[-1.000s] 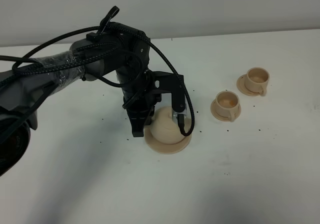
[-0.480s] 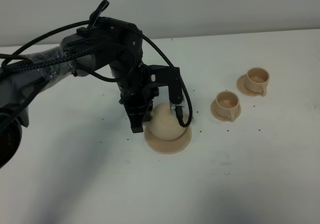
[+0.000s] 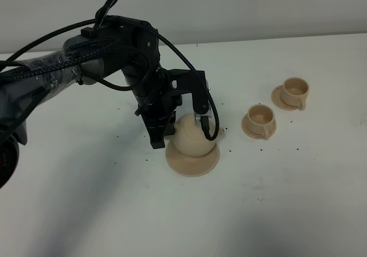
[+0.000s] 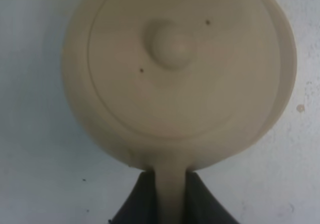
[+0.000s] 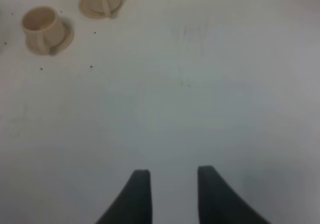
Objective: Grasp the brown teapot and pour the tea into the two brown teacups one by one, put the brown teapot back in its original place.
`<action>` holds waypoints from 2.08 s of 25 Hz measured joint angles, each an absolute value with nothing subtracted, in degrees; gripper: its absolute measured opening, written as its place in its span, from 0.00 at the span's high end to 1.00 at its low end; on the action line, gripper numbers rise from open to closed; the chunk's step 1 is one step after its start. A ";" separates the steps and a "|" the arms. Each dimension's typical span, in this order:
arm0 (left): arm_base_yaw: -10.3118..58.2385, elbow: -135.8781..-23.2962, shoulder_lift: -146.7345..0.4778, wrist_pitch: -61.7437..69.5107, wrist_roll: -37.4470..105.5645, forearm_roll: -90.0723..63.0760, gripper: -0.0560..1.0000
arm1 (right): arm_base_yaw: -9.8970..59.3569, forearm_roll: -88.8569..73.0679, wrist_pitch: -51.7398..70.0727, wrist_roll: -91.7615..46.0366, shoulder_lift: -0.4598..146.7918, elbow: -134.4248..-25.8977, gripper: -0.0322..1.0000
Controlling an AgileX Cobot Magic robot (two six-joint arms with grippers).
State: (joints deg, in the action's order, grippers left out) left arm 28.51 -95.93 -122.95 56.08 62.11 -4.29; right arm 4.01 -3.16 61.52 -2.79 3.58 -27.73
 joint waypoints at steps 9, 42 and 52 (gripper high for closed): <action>28.51 -95.88 -120.58 48.00 62.13 -5.99 0.84 | 4.01 -3.16 61.52 -2.79 3.58 -27.73 0.74; 30.66 -132.37 -140.14 50.00 52.36 -5.74 0.84 | 4.01 -3.16 61.52 -2.79 3.58 -27.73 0.74; 32.38 -132.62 -141.71 44.48 52.31 -4.14 0.84 | 4.01 -3.16 61.52 -2.79 3.58 -27.73 0.74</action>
State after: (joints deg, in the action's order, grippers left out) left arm 32.38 -132.62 -141.71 44.48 52.31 -4.14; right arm 4.01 -3.16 61.52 -2.79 3.58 -27.73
